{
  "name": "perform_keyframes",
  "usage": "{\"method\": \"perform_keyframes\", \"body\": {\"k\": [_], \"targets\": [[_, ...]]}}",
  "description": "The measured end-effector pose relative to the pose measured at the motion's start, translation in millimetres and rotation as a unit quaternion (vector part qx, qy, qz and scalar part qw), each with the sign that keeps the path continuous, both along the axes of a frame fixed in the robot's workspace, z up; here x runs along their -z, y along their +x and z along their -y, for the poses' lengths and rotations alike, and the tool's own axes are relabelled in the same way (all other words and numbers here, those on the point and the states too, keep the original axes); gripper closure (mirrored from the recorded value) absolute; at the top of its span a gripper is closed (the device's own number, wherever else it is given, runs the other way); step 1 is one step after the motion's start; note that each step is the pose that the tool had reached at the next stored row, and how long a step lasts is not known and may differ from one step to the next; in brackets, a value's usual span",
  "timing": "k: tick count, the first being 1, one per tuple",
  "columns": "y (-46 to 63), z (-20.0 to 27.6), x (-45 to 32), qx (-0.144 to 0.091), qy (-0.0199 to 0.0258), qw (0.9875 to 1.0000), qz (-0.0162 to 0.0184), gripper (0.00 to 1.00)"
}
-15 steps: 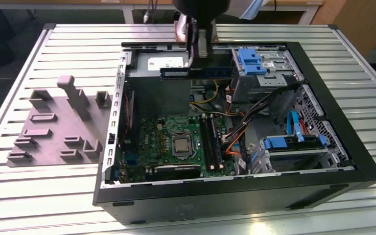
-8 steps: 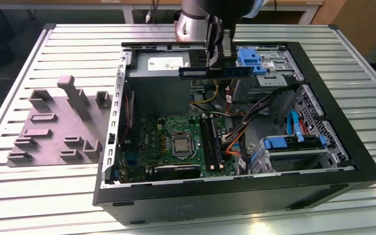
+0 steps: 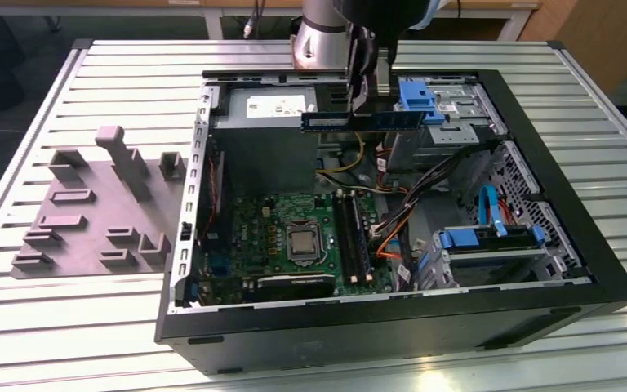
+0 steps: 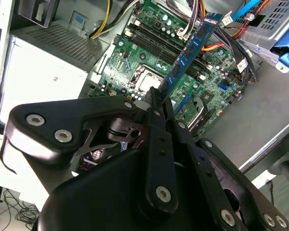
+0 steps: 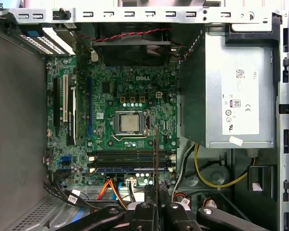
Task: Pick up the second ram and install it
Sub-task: 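Insert the second ram into the second slot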
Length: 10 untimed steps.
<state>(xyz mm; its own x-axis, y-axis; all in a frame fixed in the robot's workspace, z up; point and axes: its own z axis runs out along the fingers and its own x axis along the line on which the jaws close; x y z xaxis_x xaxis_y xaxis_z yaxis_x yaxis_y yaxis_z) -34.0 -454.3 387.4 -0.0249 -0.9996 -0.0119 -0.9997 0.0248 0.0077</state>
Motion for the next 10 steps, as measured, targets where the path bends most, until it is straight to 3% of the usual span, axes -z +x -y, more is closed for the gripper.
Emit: {"method": "perform_keyframes", "body": {"k": [10], "targets": [[0.1,0.0,0.1,0.004,0.0000,1.0000,0.0000,0.86]]}}
